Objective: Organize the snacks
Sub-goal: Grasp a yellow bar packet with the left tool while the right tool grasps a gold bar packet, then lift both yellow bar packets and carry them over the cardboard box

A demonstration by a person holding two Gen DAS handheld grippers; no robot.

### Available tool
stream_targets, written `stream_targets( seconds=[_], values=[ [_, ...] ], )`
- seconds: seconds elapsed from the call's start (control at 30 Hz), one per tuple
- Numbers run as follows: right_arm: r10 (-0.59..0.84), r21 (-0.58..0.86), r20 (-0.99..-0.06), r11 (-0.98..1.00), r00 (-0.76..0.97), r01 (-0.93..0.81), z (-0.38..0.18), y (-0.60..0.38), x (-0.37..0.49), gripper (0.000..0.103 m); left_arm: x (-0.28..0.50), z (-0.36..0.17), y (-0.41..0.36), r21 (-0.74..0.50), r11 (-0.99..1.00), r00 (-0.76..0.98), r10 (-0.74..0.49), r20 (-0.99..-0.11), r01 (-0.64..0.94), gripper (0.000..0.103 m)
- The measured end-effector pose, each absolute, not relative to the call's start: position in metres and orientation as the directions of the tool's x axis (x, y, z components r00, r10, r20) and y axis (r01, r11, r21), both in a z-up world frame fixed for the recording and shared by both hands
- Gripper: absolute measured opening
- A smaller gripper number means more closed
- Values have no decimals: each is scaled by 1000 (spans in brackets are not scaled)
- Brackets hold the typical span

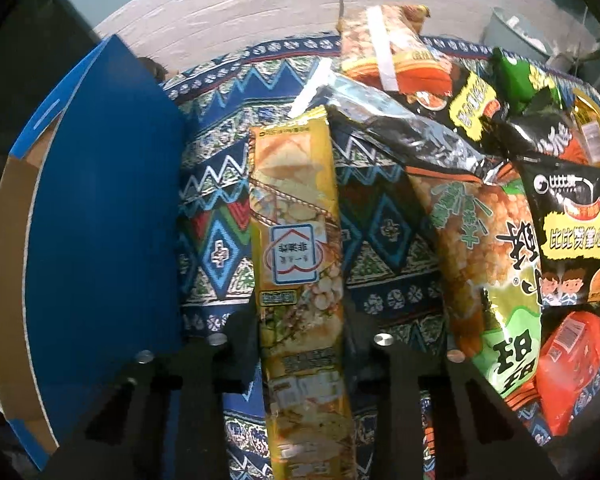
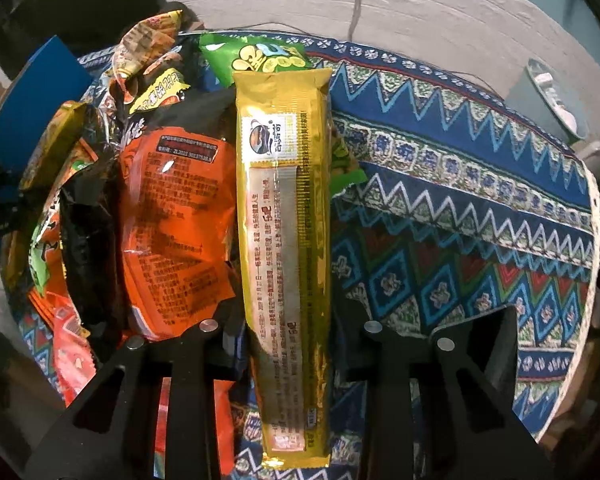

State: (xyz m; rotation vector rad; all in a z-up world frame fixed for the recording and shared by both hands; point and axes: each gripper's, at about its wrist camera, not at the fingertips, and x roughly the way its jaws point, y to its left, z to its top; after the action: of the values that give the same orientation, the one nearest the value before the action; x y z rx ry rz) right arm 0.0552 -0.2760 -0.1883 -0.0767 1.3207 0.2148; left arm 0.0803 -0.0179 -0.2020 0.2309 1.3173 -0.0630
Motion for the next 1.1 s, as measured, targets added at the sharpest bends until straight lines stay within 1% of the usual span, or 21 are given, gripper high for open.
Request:
stream_targets(
  seconds=[0.07, 0.17, 0.4, 0.63, 1.1],
  values=[
    [102, 56, -966, 979, 236, -195, -181, -277, 51, 32, 80, -202, -15, 118, 978, 251, 72, -965, 171, 32],
    [90, 46, -966, 983, 243, -179, -172, -276, 46, 32, 78, -201, -14, 136, 973, 262, 85, -961, 184, 32],
    [94, 45, -954, 984, 286, -174, -144, -280, 40, 32, 56, -169, -17, 190, 961, 336, 115, -935, 199, 32],
    [67, -1, -930, 983, 360, -184, -122, -271, 36, 31, 37, -139, -24, 238, 948, 428, 129, -894, 210, 32],
    [56, -45, -873, 980, 484, -195, -66, -252, 33, 31, 28, -92, -19, 223, 957, 533, 92, -841, 187, 32]
  ],
)
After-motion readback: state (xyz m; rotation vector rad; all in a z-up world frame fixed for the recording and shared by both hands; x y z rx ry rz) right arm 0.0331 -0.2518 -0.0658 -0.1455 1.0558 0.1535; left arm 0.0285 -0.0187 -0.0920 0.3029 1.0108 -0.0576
